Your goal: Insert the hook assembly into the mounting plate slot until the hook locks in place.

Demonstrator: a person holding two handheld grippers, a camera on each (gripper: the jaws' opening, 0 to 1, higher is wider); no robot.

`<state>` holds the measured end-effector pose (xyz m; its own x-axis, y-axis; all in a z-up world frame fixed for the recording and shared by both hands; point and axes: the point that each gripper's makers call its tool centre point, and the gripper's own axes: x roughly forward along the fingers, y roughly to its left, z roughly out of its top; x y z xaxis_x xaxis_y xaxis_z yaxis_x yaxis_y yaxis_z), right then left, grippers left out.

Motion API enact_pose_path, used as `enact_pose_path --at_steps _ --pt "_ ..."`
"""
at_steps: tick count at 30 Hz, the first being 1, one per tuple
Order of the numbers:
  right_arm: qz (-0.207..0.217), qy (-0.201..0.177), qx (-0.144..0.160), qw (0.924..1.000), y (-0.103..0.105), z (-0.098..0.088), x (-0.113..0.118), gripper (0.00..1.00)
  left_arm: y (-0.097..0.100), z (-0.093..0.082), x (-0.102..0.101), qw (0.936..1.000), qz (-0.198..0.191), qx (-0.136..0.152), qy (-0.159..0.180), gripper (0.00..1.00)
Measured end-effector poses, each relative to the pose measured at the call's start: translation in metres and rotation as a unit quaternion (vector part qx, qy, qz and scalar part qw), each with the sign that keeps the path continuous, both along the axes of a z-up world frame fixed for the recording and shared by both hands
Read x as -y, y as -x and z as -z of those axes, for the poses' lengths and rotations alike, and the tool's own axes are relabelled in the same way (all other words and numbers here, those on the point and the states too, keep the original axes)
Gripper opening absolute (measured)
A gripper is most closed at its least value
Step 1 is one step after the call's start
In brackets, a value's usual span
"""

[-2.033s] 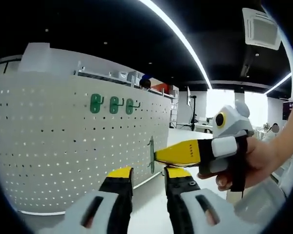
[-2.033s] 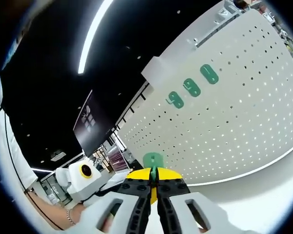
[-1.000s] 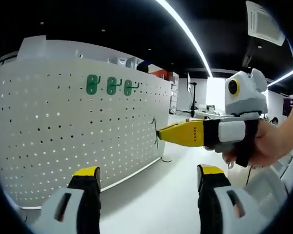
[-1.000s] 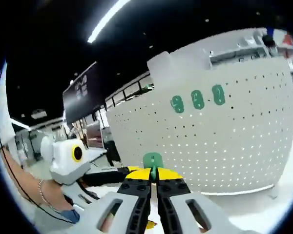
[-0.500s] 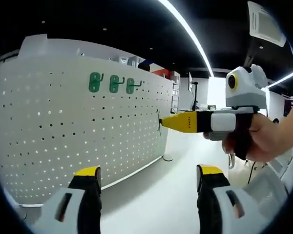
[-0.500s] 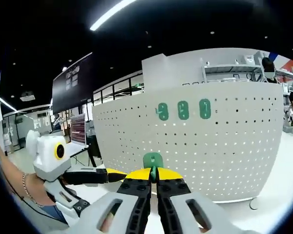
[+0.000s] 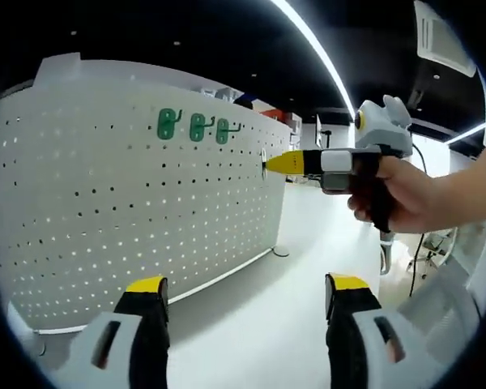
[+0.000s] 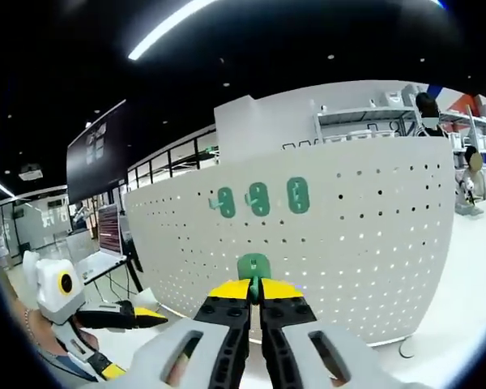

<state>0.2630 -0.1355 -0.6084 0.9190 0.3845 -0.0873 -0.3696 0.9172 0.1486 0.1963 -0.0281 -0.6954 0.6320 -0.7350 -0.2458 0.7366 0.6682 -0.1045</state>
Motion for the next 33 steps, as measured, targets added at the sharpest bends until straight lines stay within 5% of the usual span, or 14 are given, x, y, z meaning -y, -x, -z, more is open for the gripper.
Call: enact_pose_path --at_steps 33 --pt "0.071 0.002 0.051 0.9961 -0.059 -0.039 0.065 0.00 0.014 0.016 -0.036 0.9994 -0.033 -0.004 -0.006 0.80"
